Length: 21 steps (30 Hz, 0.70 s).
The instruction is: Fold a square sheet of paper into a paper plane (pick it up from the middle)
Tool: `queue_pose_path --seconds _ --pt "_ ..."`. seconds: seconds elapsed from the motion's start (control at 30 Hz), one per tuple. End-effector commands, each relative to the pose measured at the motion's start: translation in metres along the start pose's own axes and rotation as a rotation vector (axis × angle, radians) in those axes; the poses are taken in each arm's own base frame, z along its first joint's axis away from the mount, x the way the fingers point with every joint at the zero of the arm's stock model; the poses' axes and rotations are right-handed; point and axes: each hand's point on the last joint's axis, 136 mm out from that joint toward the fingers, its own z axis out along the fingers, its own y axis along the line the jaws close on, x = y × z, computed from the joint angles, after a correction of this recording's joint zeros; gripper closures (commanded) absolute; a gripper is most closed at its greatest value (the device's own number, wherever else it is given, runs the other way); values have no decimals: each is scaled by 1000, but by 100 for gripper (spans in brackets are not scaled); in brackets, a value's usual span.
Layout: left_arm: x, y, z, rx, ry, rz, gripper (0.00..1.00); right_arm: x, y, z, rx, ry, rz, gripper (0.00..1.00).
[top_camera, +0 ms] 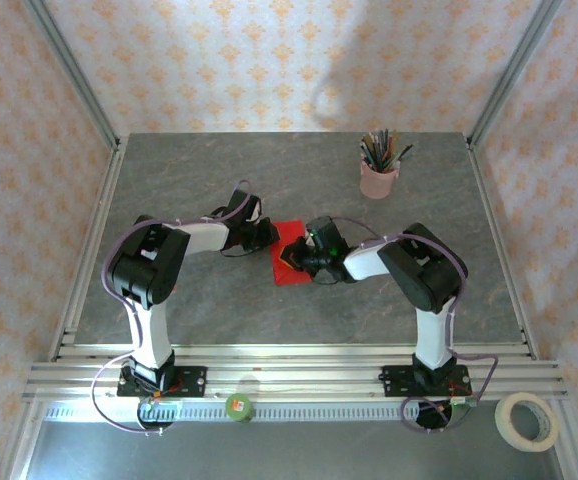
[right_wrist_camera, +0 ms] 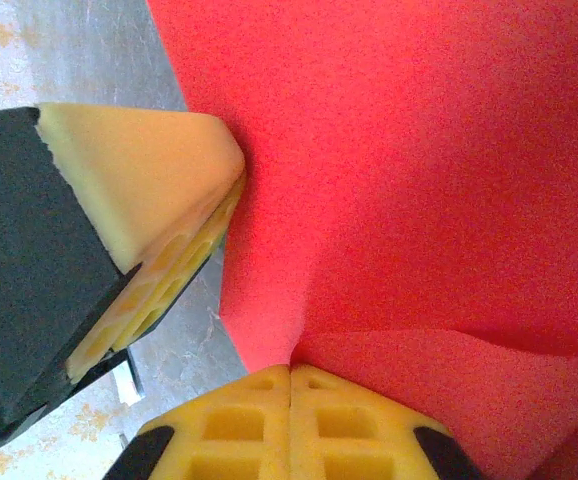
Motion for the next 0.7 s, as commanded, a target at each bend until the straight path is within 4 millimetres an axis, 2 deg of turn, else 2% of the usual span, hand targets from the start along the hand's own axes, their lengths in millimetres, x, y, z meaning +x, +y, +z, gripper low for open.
queue_pose_path --seconds 0.0,0.67 --pt "20 28 13 -96 62 -2 83 3 3 -10 -2 -12 -3 100" --pt "21 30 14 -104 66 -5 83 1 8 -4 -34 -9 -8 100"
